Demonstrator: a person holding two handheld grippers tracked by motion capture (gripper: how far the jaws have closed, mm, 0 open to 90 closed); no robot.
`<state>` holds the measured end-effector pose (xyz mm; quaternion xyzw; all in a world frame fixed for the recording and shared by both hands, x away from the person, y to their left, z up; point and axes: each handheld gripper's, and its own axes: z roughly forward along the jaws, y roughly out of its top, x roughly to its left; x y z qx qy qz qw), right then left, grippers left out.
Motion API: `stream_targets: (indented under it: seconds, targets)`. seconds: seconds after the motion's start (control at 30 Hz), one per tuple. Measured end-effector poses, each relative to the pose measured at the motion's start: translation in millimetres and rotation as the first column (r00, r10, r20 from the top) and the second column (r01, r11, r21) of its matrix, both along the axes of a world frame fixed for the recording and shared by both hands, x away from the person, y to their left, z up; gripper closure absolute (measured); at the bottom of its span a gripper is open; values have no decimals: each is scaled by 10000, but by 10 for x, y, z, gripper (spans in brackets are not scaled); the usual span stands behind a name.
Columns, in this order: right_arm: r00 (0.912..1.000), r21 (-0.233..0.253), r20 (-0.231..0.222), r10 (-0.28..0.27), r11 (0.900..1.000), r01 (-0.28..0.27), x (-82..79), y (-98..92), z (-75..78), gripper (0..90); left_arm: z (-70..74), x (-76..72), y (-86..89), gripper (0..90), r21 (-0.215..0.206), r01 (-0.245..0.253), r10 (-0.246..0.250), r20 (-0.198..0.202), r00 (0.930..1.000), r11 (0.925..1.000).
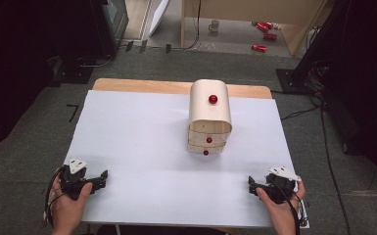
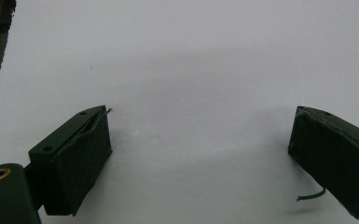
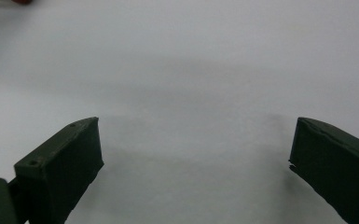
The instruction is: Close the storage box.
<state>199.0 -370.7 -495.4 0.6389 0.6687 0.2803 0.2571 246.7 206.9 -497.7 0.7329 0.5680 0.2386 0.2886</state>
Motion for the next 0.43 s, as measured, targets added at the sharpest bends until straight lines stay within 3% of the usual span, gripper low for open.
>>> stream_targets:
  seconds: [0.1,0.2,0.43]
  targets:
    - [10000,-213,27,-32,9998,33,-11,-26,-62,7,0,0,0,55,1,2,-2,-2,10000,10000]
    - [9999,20,121,-55,10000,55,-18,-50,-82,4,0,0,0,55,-1,0,0,2,10000,10000]
    - [9999,-36,158,-59,10000,60,-23,-42,-88,4,1,1,0,55,1,3,-3,-8,10000,10000]
